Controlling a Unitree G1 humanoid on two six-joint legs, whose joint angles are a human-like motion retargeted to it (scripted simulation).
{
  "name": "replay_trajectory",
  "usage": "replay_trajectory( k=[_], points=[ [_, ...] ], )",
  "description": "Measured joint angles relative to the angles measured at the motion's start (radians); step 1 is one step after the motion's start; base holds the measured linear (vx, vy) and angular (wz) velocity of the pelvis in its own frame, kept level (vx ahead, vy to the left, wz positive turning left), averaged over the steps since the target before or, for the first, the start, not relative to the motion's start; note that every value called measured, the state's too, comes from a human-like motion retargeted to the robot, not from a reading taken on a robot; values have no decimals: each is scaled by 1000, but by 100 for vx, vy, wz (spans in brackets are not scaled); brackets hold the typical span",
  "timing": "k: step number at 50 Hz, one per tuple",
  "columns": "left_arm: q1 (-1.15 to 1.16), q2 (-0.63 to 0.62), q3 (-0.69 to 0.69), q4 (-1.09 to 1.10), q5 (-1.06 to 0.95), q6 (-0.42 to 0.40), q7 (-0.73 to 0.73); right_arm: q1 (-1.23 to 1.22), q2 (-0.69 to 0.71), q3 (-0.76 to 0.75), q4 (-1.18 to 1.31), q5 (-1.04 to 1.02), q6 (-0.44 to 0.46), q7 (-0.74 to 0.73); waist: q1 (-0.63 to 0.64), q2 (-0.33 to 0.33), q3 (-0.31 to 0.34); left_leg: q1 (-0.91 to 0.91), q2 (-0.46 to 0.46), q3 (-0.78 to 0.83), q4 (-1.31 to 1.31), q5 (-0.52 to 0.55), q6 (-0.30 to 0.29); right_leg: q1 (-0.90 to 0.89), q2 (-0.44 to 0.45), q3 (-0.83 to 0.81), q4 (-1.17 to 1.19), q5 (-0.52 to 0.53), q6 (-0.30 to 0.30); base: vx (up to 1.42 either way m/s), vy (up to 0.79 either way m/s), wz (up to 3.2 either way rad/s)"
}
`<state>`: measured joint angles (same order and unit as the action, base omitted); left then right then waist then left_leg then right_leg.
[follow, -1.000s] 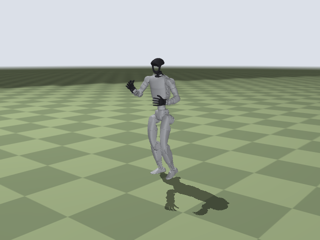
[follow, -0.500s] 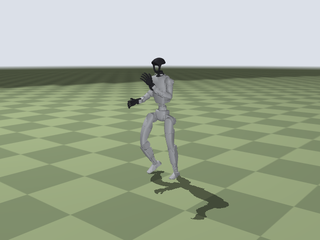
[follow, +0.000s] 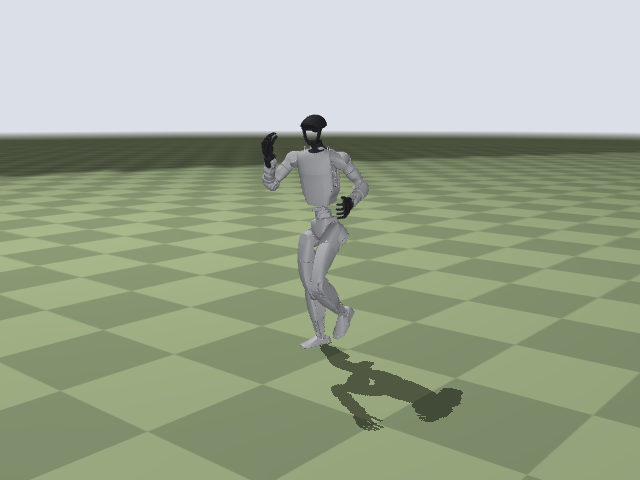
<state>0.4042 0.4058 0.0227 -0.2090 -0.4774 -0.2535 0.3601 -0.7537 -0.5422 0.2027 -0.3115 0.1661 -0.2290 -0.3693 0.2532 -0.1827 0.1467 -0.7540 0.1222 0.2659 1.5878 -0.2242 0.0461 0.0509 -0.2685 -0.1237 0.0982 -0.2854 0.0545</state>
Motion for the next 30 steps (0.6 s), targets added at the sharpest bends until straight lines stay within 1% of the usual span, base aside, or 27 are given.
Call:
replay_trajectory(
  k=[3,5,7,8,10,11,12,13,15,17,18,20,22,25,27,30],
  points=[
    [-293,-43,-31,26,56,-12,37,293,59,-5,77,-91,13,-1,-44,21,2,261,-40,-4,-447,54,-8,-3,41,16,58,-19,6,8,11,-25],
    [-495,-55,-47,10,76,-25,58,491,69,4,143,-184,30,-14,-87,52,16,488,-48,25,-800,-23,-3,-19,78,26,136,-17,17,6,17,-23],
    [-699,-53,-63,-22,128,-38,75,693,47,-8,180,-241,15,0,-172,105,30,681,-46,36,-1103,-172,2,-104,115,0,333,29,46,-1,24,44],
    [-801,-45,-72,-41,170,-43,85,796,31,-25,186,-245,-3,19,-229,136,39,753,-39,26,-1234,-209,9,-176,127,-27,479,80,69,-4,23,95],
    [-998,-2,-87,-82,242,-47,117,998,0,-82,184,-211,-36,64,-354,187,70,862,-19,-16,-1444,-208,18,-332,124,-80,791,207,129,-2,19,129],
    [-1091,34,-98,-103,253,-49,128,1095,-11,-122,179,-178,-44,87,-414,204,91,896,-1,-39,-1505,-187,2,-399,113,-96,928,221,145,2,14,135],
    [-1177,71,-110,-123,260,-52,134,1189,-20,-160,175,-145,-50,108,-469,220,109,923,19,-58,-1555,-168,-18,-462,102,-114,1056,213,150,3,12,121],
    [-1253,106,-125,-141,262,-53,131,1278,-23,-196,175,-116,-52,125,-513,235,122,939,44,-72,-1584,-151,-46,-517,89,-135,1166,161,135,3,11,100],
    [-1395,161,-158,-163,266,-49,112,1439,-18,-274,169,-53,-56,159,-574,263,133,943,82,-91,-1621,-117,-77,-618,45,-183,1355,21,85,1,9,72],
    [-1506,184,-185,-175,283,-39,91,1558,-1,-342,152,19,-59,194,-608,288,124,909,102,-111,-1627,-94,-57,-700,8,-214,1483,-52,48,0,7,55],
    [-1547,187,-195,-183,297,-35,85,1599,6,-369,140,56,-60,213,-620,299,119,887,108,-121,-1621,-86,-41,-731,-1,-221,1526,-56,40,0,4,50],
    [-1595,184,-210,-204,328,-30,82,1641,8,-402,114,114,-59,251,-637,314,112,849,117,-140,-1604,-76,-22,-769,8,-216,1570,-38,38,1,0,41],
    [-1584,165,-213,-223,343,-29,82,1622,1,-398,95,134,-52,275,-630,318,102,829,119,-150,-1588,-74,-26,-770,44,-190,1554,-13,45,1,-1,12],
    [-1463,109,-193,-229,306,-28,52,1508,4,-336,94,127,-35,274,-581,304,72,820,96,-146,-1563,-90,-34,-715,88,-143,1446,10,45,4,-4,-9],
    [-1298,70,-163,-211,251,-23,11,1375,13,-276,105,99,-22,255,-541,282,45,817,63,-139,-1534,-114,-28,-628,98,-120,1285,45,44,9,-7,-13],
    [-962,35,-119,-148,187,-5,-27,1097,30,-181,116,49,-5,216,-497,230,17,816,-7,-134,-1480,-151,-10,-420,110,-95,877,139,56,11,-11,-10]
  ],
)
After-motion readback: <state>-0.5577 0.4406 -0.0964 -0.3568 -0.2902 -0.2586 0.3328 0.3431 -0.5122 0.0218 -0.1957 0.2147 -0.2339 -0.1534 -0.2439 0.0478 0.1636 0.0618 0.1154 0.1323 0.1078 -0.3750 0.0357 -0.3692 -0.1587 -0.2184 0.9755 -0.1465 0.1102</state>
